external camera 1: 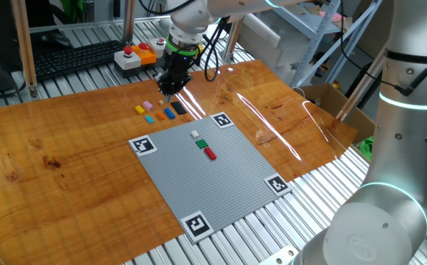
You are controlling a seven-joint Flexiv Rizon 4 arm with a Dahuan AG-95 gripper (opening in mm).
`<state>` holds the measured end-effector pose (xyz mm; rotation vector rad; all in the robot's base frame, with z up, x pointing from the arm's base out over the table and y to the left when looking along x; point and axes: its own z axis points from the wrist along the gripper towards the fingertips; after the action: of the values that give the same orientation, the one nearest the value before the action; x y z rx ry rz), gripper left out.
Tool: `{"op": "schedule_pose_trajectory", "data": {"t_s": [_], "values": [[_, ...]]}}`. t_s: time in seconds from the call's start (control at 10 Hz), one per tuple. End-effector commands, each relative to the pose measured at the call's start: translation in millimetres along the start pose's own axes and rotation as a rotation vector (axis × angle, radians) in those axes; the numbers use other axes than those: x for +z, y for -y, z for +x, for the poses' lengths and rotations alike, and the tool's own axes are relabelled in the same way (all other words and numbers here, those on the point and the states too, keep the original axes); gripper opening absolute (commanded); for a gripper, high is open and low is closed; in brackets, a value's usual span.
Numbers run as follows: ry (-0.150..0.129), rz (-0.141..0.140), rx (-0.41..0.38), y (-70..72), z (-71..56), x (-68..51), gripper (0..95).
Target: Stack small Lego blocks randomly, one at a time
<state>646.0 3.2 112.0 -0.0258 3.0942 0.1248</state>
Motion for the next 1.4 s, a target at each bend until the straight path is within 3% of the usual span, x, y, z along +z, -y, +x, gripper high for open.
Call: {"op": "schedule_pose_trajectory", "data": {"t_s": [0.1, 0.7, 1.1, 1.3, 1.4], "values": [[0.018, 0.008, 0.015, 0.8, 0.4, 0.9, 0.0], [-0.031, 0.007, 0.007, 0.8, 0.4, 0.9, 0.0], [-0.051, -0.014, 0.011, 0.8, 0.4, 0.9, 0.0], [-0.031, -0.023, 0.005, 0.8, 0.4, 0.9, 0.0], [-0.036, -0.028, 0.012, 0.8, 0.4, 0.9, 0.0]]}}
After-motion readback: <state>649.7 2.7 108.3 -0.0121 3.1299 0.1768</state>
